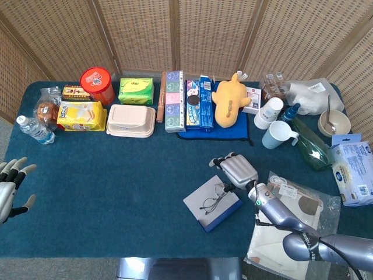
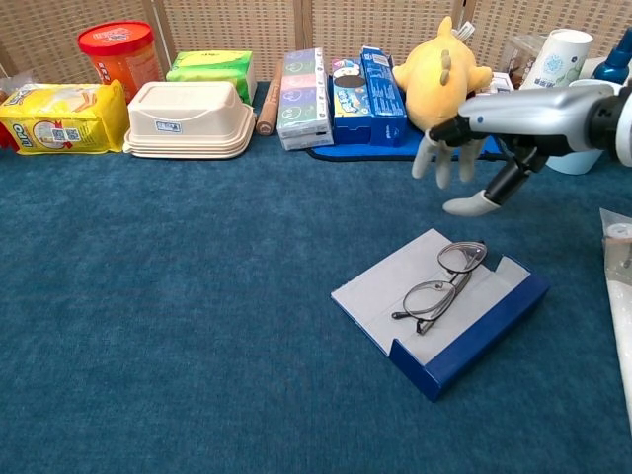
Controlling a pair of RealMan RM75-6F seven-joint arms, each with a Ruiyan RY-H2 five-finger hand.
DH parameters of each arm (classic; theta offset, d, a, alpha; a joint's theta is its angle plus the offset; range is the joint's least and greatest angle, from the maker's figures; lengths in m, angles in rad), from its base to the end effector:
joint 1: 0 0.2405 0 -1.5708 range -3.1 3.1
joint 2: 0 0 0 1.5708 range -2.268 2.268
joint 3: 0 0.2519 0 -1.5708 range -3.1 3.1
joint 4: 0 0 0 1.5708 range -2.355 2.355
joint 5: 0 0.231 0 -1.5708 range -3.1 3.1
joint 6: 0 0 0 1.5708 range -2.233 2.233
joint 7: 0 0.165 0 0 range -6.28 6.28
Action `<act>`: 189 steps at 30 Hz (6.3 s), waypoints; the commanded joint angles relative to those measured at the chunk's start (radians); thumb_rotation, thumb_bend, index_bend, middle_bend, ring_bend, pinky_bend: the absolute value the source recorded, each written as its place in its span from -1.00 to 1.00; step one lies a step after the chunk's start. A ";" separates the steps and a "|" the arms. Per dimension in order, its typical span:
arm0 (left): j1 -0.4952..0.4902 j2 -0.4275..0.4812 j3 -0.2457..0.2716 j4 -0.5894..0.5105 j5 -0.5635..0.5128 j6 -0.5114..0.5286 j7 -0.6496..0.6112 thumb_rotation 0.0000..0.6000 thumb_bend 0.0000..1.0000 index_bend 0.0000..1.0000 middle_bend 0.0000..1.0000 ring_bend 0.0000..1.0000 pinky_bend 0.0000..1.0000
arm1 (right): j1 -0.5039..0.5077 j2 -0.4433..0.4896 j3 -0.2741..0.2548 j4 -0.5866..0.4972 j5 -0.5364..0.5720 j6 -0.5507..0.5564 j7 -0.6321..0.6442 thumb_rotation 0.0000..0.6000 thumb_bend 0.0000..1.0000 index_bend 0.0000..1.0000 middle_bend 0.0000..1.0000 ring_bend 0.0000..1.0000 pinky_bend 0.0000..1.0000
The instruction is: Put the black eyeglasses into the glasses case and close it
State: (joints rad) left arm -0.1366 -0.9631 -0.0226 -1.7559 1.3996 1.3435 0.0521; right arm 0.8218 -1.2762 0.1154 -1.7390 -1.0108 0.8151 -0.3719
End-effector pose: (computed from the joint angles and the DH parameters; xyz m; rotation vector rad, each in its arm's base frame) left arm -0.3141 0.2092 0.1540 -1.4417 -0.9879 -0.7460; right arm -0.1304 -0.3479 -0.0063 2.0545 -0.9778 0.7754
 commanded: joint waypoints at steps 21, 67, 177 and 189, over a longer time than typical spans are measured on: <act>-0.008 -0.012 0.001 0.003 0.011 -0.009 -0.002 1.00 -0.36 -0.68 -0.88 -1.00 -1.00 | 0.063 0.054 -0.090 -0.060 0.175 -0.029 -0.144 0.24 -0.32 -0.48 -0.14 -0.06 -0.48; 0.004 -0.017 0.009 0.019 0.023 0.007 -0.016 1.00 -0.36 -0.68 -0.88 -1.00 -1.00 | 0.205 0.053 -0.188 -0.172 0.286 0.039 -0.269 0.22 -0.33 -0.49 -0.21 -0.40 -0.52; 0.044 -0.013 0.024 0.051 0.069 0.048 -0.091 1.00 -0.36 -0.68 -0.89 -1.00 -1.00 | 0.235 0.014 -0.278 -0.371 0.196 0.135 -0.395 0.21 -0.31 -0.45 -0.21 -0.27 -0.62; 0.006 0.014 -0.015 0.058 0.085 0.048 -0.125 1.00 -0.36 -0.69 -0.89 -1.00 -1.00 | 0.158 0.001 -0.295 -0.430 0.136 0.265 -0.430 0.16 -0.41 -0.96 -0.69 -0.70 -0.62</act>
State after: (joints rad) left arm -0.1252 -0.9547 -0.0335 -1.6950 1.4827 1.3934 -0.0694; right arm 0.9968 -1.2627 -0.1774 -2.1575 -0.8587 1.0575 -0.7918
